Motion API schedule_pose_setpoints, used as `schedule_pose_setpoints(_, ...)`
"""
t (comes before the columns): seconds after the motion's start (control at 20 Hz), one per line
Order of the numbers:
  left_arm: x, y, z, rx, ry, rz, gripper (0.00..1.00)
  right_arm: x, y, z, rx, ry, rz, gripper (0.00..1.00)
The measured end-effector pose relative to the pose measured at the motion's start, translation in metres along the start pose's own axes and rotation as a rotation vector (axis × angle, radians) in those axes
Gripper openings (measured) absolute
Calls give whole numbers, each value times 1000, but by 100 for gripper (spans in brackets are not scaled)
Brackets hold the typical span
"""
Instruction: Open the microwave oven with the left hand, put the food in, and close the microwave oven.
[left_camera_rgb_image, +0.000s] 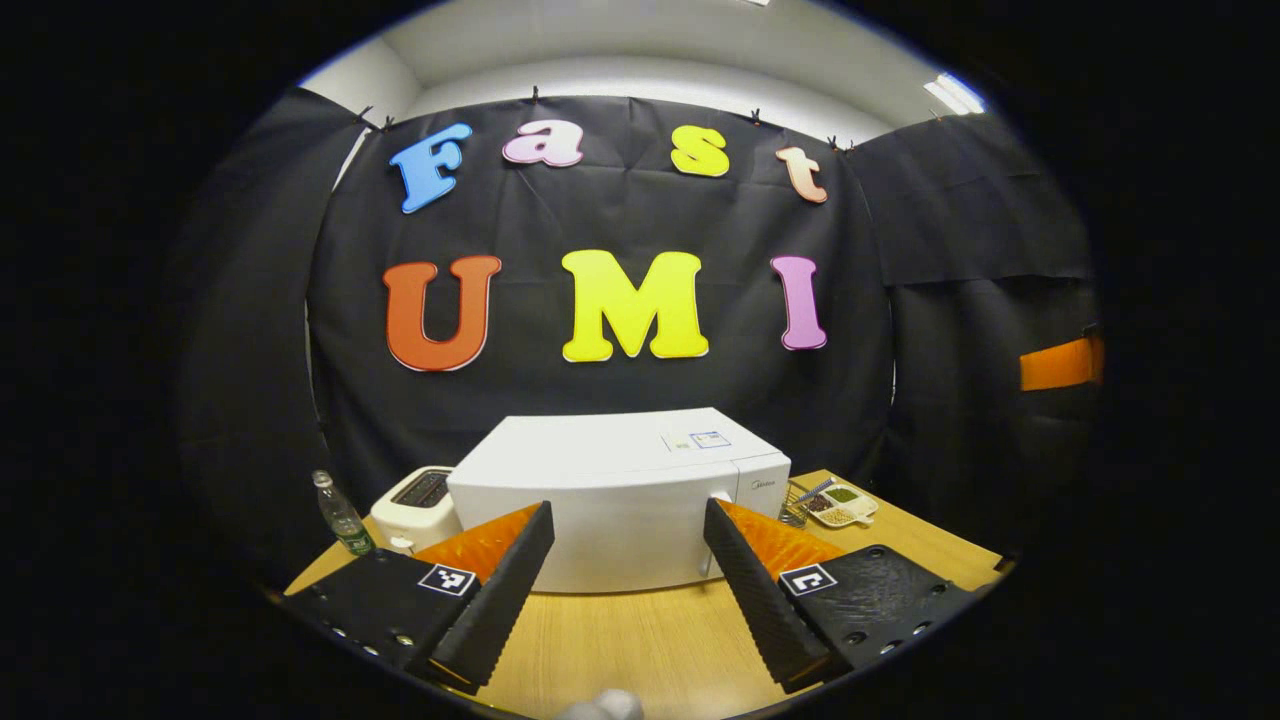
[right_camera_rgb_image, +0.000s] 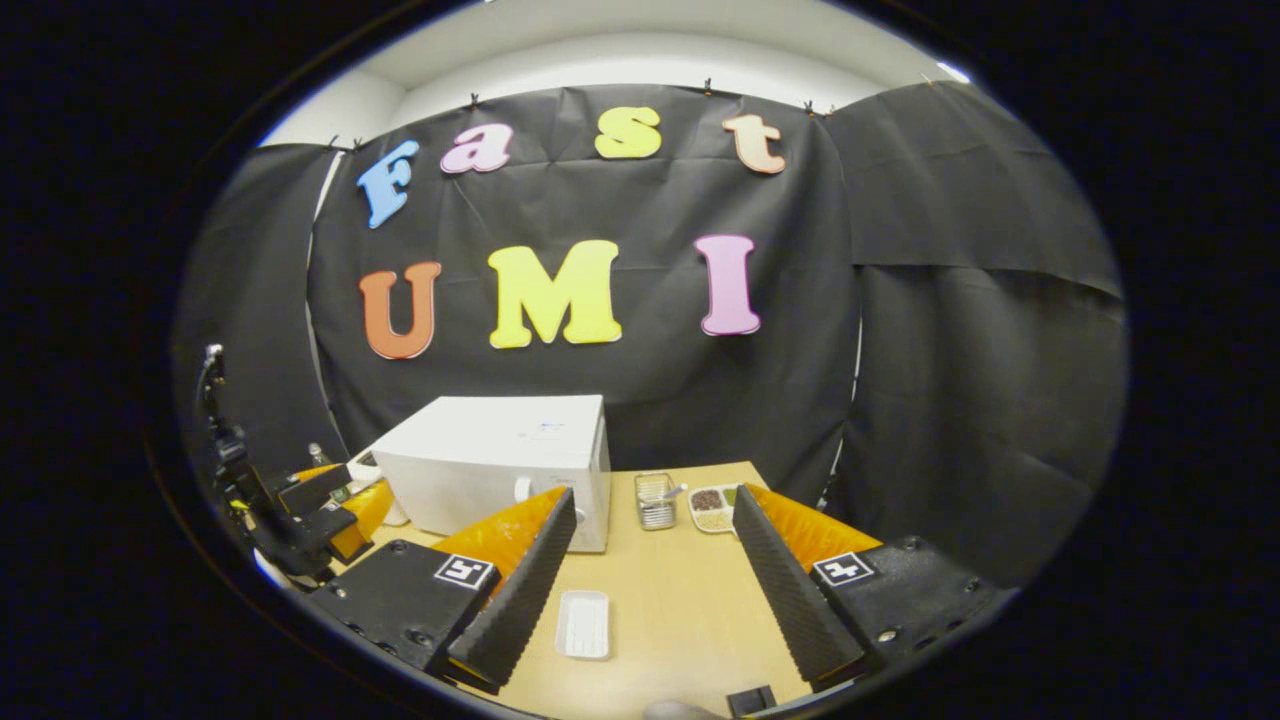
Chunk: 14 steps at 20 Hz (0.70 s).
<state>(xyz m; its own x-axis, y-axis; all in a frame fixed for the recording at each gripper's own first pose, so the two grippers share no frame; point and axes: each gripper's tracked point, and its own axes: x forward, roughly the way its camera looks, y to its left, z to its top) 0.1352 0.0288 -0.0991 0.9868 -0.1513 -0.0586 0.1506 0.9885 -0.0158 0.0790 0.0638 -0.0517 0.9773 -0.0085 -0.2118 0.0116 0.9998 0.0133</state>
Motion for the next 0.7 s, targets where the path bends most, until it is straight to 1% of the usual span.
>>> schedule_pose_setpoints(0.05,-11,5,7,3,1,-1,94,0,7,2,0,-9,11,92)
schedule_pose_setpoints(0.1,-24,9,17,-2,-4,-6,85,-1,14,5,-1,-17,20,92)
schedule_pose_setpoints(0.15,-36,14,28,-8,-14,-6,95,-1,20,8,-6,-27,28,92)
schedule_pose_setpoints(0.2,-46,22,36,-7,-24,10,95,-3,24,13,-11,-41,34,92)
schedule_pose_setpoints(0.3,-63,45,53,1,-35,69,95,-4,31,23,-20,-72,40,92)
schedule_pose_setpoints(0.4,-74,55,65,7,-40,114,94,-6,36,33,-27,-104,39,92)
schedule_pose_setpoints(0.5,-77,57,72,1,-38,119,94,-8,40,39,-25,-123,40,92)
schedule_pose_setpoints(0.55,-79,57,78,0,-43,119,84,-8,43,40,-18,-128,45,92)
schedule_pose_setpoints(0.6,-79,58,81,-2,-45,116,94,-9,45,42,-14,-132,49,92)
schedule_pose_setpoints(0.7,-78,59,86,-16,-43,117,94,-11,47,44,-15,-142,56,92)
